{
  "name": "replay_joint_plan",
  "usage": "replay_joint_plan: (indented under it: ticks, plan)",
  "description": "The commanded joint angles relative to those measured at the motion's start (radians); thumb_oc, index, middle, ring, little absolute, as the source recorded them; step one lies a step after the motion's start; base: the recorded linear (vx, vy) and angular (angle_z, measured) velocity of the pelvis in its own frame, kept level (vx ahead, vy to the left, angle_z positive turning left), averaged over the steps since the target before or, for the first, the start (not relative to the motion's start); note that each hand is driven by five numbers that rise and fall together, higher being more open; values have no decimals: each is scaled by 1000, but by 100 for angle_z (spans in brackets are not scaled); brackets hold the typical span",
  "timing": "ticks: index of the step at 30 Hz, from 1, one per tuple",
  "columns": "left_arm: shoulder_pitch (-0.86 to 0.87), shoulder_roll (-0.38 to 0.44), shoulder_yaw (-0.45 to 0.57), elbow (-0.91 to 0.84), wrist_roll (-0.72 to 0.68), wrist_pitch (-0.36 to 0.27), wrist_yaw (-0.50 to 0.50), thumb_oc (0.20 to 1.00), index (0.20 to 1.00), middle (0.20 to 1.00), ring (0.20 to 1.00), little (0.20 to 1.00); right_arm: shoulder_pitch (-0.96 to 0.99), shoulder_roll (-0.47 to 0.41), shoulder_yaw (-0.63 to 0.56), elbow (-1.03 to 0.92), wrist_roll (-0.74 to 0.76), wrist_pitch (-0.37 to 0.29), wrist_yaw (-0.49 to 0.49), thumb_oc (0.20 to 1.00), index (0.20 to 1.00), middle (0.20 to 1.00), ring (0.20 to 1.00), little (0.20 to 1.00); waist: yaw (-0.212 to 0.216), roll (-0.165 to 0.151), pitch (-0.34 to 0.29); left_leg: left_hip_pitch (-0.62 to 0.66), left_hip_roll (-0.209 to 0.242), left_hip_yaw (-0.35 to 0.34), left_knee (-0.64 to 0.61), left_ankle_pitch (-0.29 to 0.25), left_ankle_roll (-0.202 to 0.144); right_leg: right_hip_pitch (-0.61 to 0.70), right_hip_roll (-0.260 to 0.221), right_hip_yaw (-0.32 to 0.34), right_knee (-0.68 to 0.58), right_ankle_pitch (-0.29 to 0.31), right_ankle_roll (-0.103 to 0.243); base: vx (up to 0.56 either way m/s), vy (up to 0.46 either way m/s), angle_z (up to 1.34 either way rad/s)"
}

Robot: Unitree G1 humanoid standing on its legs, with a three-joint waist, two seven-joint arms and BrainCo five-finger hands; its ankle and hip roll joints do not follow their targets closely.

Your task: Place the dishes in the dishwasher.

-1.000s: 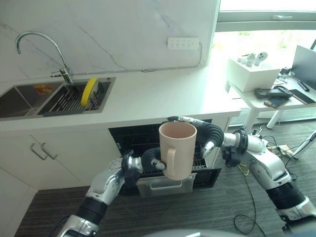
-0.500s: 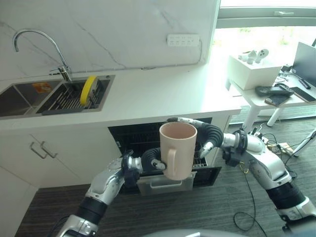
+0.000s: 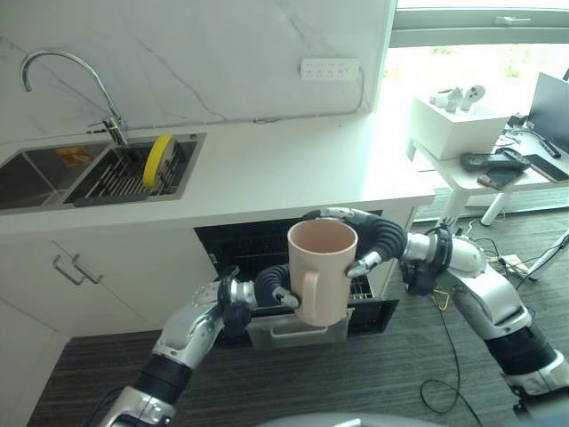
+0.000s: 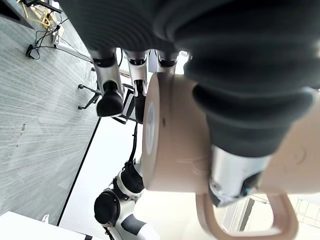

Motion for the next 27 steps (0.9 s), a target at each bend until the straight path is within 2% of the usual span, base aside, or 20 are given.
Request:
replay_joint_plan:
  ticks: [1, 5, 6, 22, 27]
  plan:
    - [-117, 21, 22, -3, -28, -52, 43, 200, 200, 200, 200, 200, -80, 7, 4, -72, -13, -67, -23, 200, 200, 200, 200, 200, 7, -16, 0, 58, 74, 8, 7, -48, -36, 40, -23, -19, 6, -48, 8, 0, 0, 0]
    - [-106, 15, 26, 11, -16, -39, 80, 200, 200, 200, 200, 200, -76, 7, -5, -78, -7, -75, -28, 200, 200, 200, 200, 200, 8, -16, 0, 59, 73, 8, 7, -49, -36, 41, -22, -19, 6, -48, 8, 0, 0, 0]
    - [-96, 12, 31, 15, -6, -27, 90, 1000, 1000, 1000, 1000, 1000, -70, 5, -13, -86, -14, -83, -34, 200, 200, 200, 200, 200, 10, -15, -1, 59, 73, 8, 7, -49, -35, 42, -22, -21, 6, -49, 8, 0, 0, 0]
    - [-50, -9, 72, 59, -24, -26, 170, 1000, 1000, 1000, 1000, 1000, -27, 1, -58, -60, -30, -97, -66, 200, 200, 200, 200, 200, 20, -17, 4, 56, 73, -1, 7, -49, -35, 44, -23, -34, 6, -51, 7, 0, 0, 0]
    - [-22, -7, 102, 85, -29, -38, 216, 1000, 1000, 1000, 1000, 1000, 6, -4, -84, -6, -46, -100, -135, 200, 200, 200, 200, 200, 26, -17, 7, 57, 73, -5, 7, -48, -35, 46, -23, -42, 6, -51, 6, 0, 0, 0]
